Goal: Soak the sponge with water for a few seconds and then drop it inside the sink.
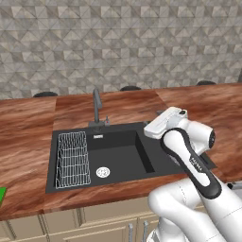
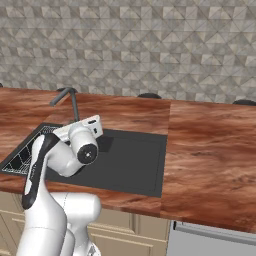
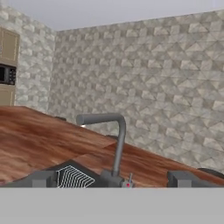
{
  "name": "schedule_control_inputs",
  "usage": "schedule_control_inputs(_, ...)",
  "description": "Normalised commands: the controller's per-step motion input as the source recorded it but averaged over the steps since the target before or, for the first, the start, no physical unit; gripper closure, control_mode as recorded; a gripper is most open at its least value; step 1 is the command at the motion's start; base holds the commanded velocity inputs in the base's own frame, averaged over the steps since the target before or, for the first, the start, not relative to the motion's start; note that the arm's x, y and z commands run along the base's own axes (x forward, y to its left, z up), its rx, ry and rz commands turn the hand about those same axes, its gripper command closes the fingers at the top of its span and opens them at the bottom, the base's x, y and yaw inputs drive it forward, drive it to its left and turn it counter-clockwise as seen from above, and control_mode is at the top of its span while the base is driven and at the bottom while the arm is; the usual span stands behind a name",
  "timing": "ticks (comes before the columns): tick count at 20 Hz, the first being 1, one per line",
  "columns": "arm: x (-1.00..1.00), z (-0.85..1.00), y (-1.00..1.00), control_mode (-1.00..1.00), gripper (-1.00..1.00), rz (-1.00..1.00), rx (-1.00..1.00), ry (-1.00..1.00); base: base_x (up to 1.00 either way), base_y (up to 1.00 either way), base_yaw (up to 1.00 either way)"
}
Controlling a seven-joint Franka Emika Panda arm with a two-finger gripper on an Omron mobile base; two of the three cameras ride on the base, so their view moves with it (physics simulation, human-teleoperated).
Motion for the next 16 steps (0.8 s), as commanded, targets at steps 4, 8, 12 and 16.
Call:
schedule_control_inputs(4,0.00,0.00,0.04,-1.00,-1.00,0.00,0.03,0.06,0.00,0.00,0.00)
schedule_control_inputs(8,0.00,-0.01,0.13,-1.00,-1.00,0.00,0.03,0.15,0.00,0.00,0.00)
schedule_control_inputs(12,0.00,-0.06,0.22,-1.00,-1.00,0.02,0.02,0.20,0.00,0.00,0.00)
schedule_control_inputs(16,0.00,-0.16,0.23,-1.00,-1.00,0.01,0.01,0.12,0.00,0.00,0.00)
